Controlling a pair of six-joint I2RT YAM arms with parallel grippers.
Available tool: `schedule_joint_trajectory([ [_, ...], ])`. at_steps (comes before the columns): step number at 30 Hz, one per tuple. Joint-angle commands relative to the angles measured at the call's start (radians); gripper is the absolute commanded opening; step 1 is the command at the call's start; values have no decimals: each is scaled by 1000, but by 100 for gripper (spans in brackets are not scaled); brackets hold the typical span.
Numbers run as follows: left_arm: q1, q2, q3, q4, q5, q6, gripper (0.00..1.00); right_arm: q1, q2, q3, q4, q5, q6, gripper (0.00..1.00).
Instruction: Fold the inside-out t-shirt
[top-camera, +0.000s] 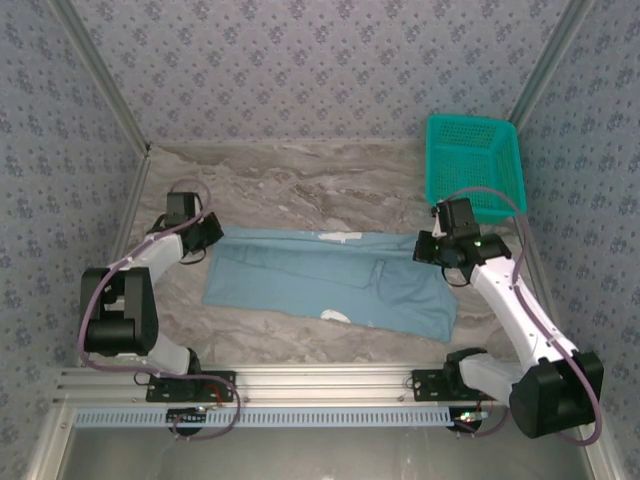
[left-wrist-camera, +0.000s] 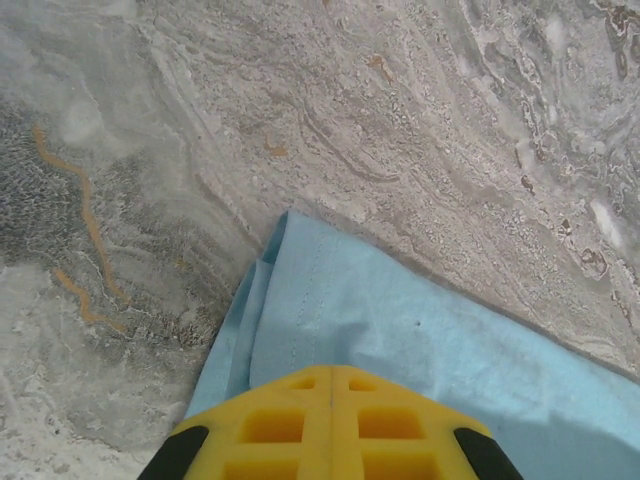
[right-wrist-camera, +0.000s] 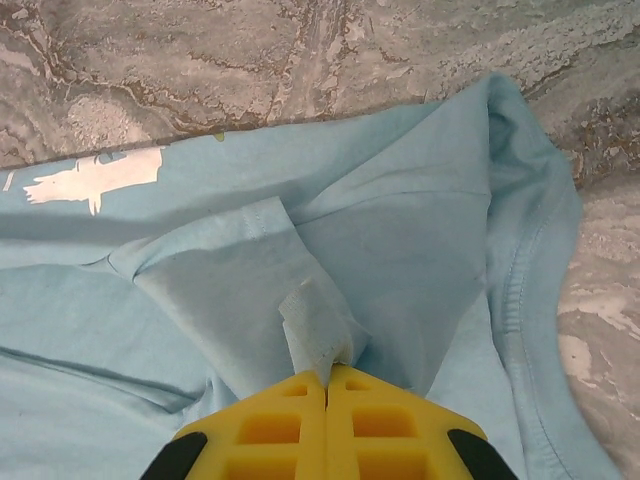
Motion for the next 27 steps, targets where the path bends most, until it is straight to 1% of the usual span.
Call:
schedule_joint_trajectory([
  [1,8,-40,-20,-5,-20,23,0,9,-36,29,-82,-1,19,0],
  [8,7,-30,-71,5,-19,21,0,22,-66,-36,-107,-1,61,1],
  [11,7,-15,-92,10,-13,19,0,23,-54,-63,-121,15,90,1],
  [17,8,6,-123,31,-22,22,0,23,-31,-109,-141,2,125,2],
  [22,8,24,-119,40,-24,23,0,28,-39,-122,-134,-4,162,2],
  [27,8,35,-118,44,-21,21,0,40,-58,-120,-152,-18,162,2],
])
